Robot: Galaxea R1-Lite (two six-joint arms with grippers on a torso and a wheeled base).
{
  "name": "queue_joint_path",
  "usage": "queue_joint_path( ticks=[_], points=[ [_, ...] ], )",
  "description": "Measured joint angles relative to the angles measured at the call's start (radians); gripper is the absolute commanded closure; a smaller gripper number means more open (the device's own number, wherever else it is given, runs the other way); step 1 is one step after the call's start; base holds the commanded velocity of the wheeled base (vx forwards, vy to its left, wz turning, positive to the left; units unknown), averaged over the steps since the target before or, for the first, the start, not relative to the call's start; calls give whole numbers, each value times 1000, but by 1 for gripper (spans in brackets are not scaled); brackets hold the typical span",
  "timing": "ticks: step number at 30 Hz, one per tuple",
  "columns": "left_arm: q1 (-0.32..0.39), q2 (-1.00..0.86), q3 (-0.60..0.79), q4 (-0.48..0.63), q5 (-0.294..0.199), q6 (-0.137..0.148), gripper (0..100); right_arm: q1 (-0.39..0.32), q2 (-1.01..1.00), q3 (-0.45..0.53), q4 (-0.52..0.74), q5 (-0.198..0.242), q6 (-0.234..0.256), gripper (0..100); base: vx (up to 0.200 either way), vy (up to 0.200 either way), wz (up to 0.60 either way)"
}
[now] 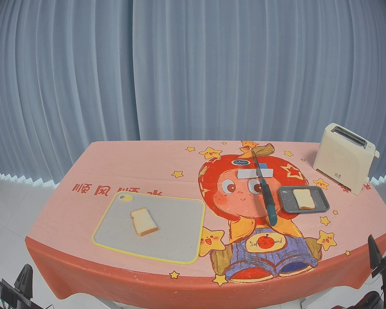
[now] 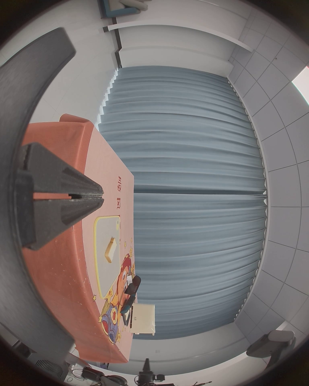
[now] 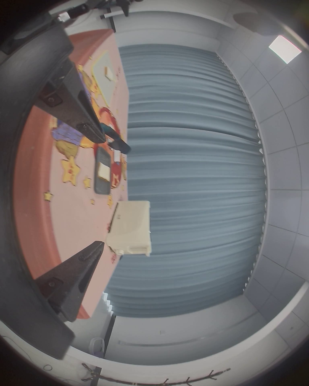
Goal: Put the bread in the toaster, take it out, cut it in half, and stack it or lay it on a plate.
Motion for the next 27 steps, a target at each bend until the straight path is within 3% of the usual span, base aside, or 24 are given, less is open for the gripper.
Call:
queue_joint_path(
  ticks=[4, 7, 9, 14, 21, 27],
  points=[
    [0, 0, 0, 0, 0, 0, 100, -8, -104, 1, 175, 78, 1, 0, 0, 0, 0],
    [0, 0, 0, 0, 0, 0, 100, -12, -152, 1, 237, 153, 5, 0, 0, 0, 0],
    [0, 0, 0, 0, 0, 0, 100, -15, -177, 1, 257, 181, -6, 0, 0, 0, 0],
    [0, 0, 0, 0, 0, 1, 100, -31, -209, 0, 260, 183, -6, 0, 0, 0, 0],
    [0, 0, 0, 0, 0, 1, 100, -145, -245, 0, 260, 185, -12, 0, 0, 0, 0],
    [0, 0, 0, 0, -1, 1, 100, -148, -278, 0, 258, 201, -23, 0, 0, 0, 0]
  ],
)
